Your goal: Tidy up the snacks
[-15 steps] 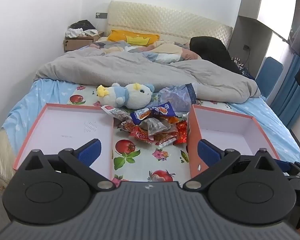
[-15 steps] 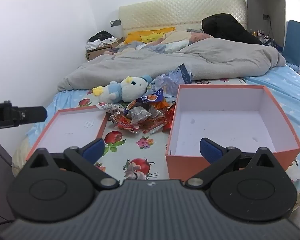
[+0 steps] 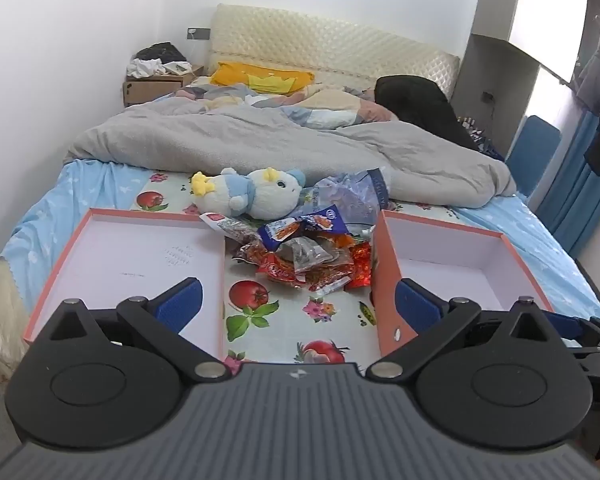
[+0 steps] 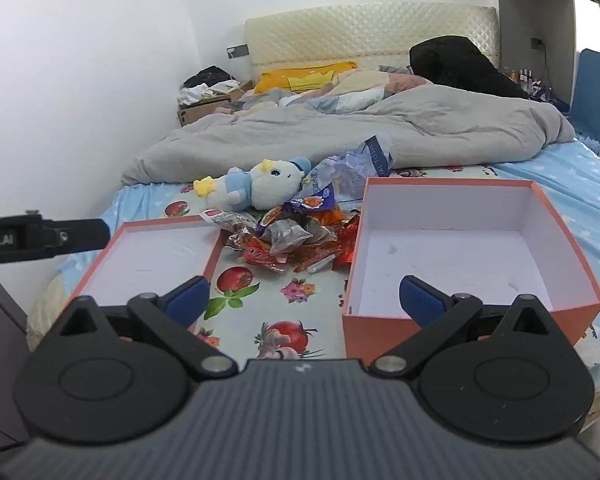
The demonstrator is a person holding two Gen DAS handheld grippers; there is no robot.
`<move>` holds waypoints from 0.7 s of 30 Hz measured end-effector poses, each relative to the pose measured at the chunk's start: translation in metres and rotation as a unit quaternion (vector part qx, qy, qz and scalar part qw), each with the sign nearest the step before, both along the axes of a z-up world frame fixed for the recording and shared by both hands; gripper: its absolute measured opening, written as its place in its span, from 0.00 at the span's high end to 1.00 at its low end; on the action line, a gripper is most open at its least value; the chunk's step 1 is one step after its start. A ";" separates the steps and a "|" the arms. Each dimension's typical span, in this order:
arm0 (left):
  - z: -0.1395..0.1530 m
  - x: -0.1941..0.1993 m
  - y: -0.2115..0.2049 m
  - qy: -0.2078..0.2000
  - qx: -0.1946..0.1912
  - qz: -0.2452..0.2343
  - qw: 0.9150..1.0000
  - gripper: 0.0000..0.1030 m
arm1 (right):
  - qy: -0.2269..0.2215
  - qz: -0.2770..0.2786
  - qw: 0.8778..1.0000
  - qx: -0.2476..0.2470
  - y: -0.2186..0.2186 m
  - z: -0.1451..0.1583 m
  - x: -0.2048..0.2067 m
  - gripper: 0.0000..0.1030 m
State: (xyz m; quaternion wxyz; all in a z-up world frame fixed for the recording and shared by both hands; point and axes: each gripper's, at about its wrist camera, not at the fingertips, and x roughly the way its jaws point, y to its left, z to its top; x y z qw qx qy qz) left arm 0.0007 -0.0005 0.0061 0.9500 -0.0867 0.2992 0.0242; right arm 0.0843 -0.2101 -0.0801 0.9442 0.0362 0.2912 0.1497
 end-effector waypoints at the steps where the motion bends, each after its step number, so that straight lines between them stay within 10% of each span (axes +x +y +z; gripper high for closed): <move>1: 0.002 0.000 -0.001 0.000 0.002 0.000 1.000 0.00 | -0.001 0.000 1.000 -0.001 0.001 0.000 0.000 0.00; 21: -0.013 -0.018 0.002 0.000 0.001 -0.003 1.000 0.00 | 0.007 -0.015 1.000 0.016 -0.003 -0.004 -0.010 0.00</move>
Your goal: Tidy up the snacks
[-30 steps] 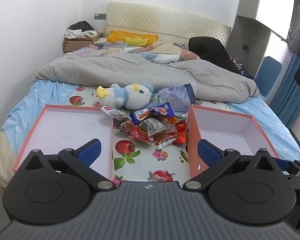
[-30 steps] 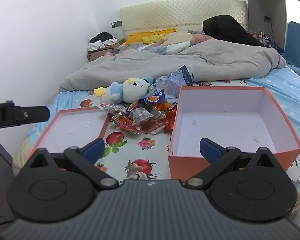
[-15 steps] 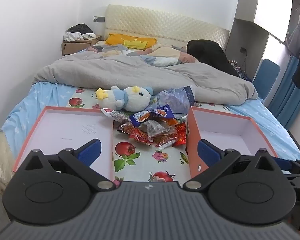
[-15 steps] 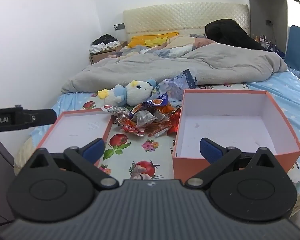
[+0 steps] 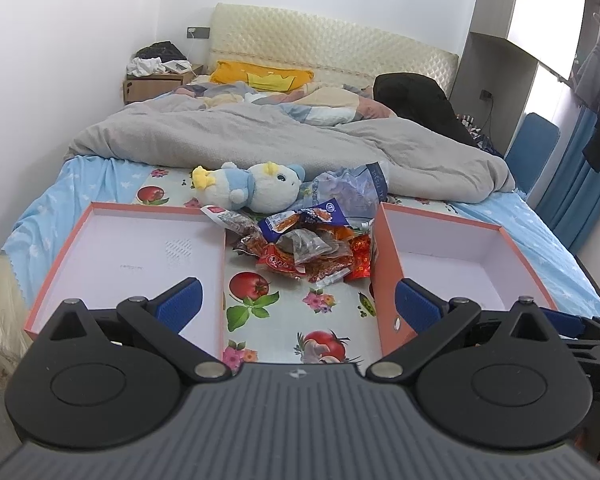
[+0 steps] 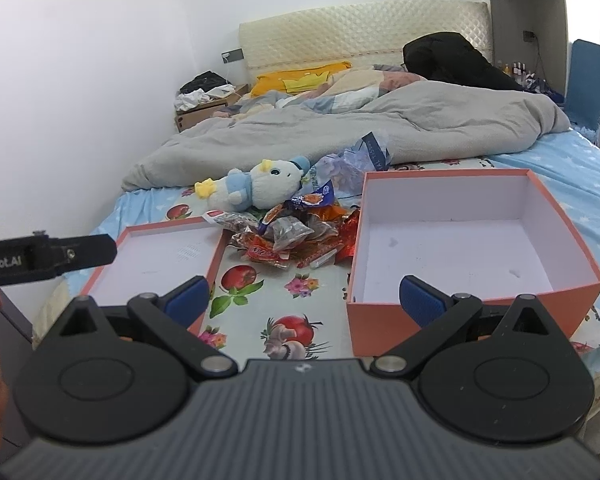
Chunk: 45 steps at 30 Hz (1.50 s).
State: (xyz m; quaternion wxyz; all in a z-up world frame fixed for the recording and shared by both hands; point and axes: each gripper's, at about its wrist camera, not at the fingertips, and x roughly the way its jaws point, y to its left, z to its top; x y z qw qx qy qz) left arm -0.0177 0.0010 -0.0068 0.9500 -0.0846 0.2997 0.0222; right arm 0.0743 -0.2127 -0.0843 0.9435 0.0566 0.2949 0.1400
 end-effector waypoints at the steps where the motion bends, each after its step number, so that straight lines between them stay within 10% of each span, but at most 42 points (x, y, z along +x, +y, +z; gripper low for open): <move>1: 0.000 0.000 0.000 0.000 0.001 0.000 1.000 0.00 | 0.000 0.000 1.000 -0.001 0.000 0.000 0.000 0.00; 45: -0.009 0.007 0.011 0.026 -0.003 0.015 1.000 0.00 | 0.019 0.011 0.999 0.032 -0.002 -0.011 -0.001 0.00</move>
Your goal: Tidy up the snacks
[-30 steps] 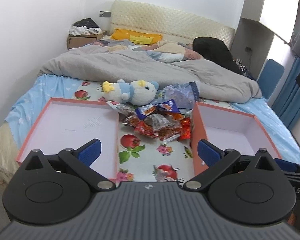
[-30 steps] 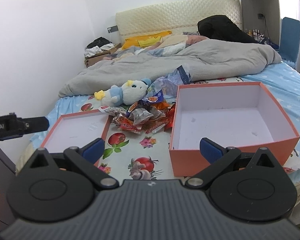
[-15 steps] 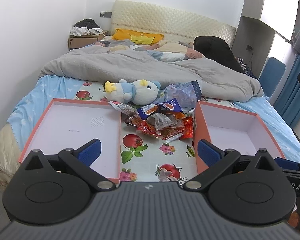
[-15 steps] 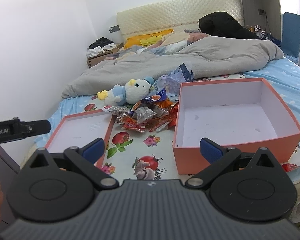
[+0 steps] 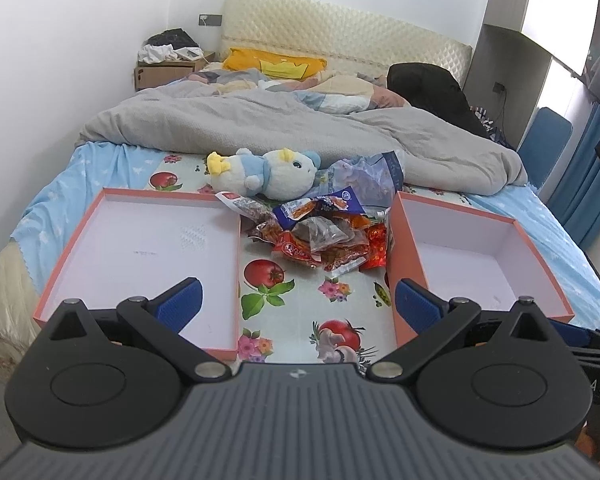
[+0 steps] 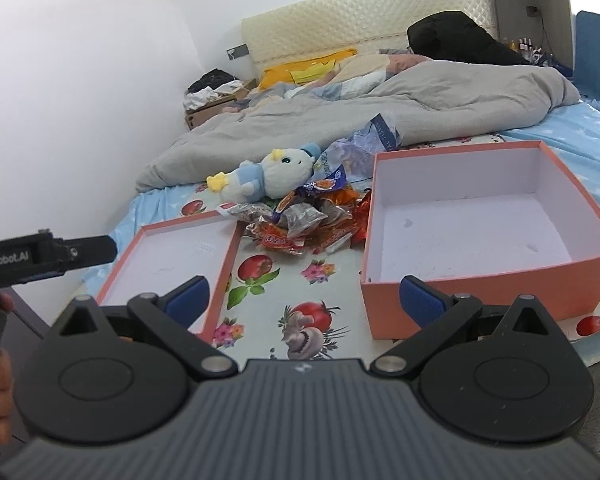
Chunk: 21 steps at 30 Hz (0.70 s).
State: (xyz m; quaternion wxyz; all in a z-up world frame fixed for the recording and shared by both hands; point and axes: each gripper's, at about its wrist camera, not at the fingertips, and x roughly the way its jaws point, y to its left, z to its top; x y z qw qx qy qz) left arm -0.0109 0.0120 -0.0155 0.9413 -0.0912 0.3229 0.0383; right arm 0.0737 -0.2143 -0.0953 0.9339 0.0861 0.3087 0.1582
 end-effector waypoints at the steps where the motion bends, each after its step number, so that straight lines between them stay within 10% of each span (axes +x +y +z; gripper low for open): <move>1: -0.001 0.001 0.000 0.002 -0.001 -0.001 1.000 0.00 | -0.001 -0.002 1.000 0.000 -0.001 0.000 0.000 0.00; 21: -0.022 0.049 0.007 0.038 -0.028 -0.010 0.999 0.00 | 0.023 0.010 1.000 0.006 -0.001 -0.014 0.024 0.04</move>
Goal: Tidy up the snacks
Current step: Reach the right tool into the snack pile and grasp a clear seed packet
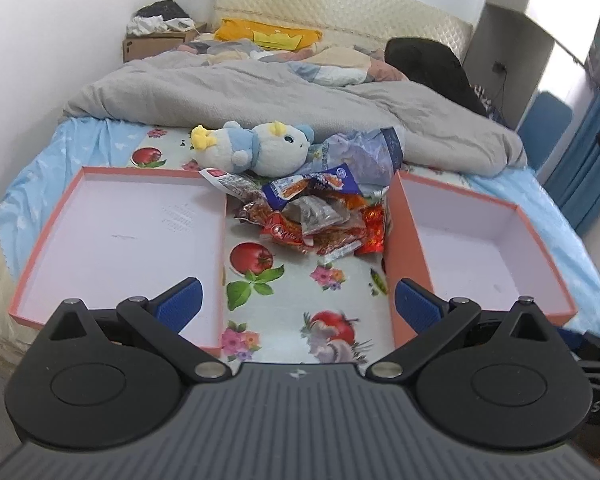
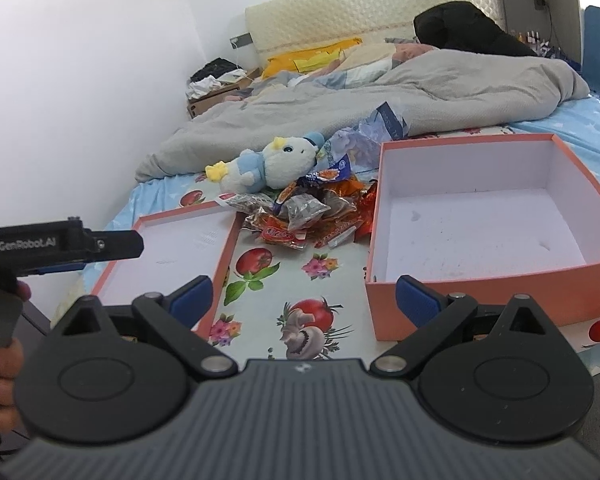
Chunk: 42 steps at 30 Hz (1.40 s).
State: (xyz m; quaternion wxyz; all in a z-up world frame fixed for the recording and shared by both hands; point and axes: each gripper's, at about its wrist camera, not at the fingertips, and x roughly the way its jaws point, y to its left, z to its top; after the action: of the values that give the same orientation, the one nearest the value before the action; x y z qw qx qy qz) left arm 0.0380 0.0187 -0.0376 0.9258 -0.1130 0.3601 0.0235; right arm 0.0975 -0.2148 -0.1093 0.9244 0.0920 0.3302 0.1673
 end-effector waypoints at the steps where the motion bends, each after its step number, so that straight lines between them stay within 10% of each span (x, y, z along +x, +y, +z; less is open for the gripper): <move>1: -0.001 0.003 0.001 0.001 -0.004 0.001 1.000 0.00 | 0.003 -0.002 1.000 0.001 -0.001 -0.001 0.004 0.04; 26: -0.069 0.097 0.017 0.042 -0.042 -0.006 0.998 0.00 | 0.026 0.021 0.999 -0.001 0.020 -0.005 0.108 0.04; 42: -0.136 0.164 0.038 0.067 -0.073 -0.019 0.995 0.10 | 0.069 0.111 0.991 -0.036 0.071 -0.033 0.213 0.38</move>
State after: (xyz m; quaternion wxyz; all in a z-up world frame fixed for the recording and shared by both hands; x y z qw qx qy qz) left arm 0.2023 0.0566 -0.1736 0.8894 -0.1710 0.4238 -0.0130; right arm 0.3106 -0.1435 -0.1419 0.8776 0.0325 0.4077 0.2501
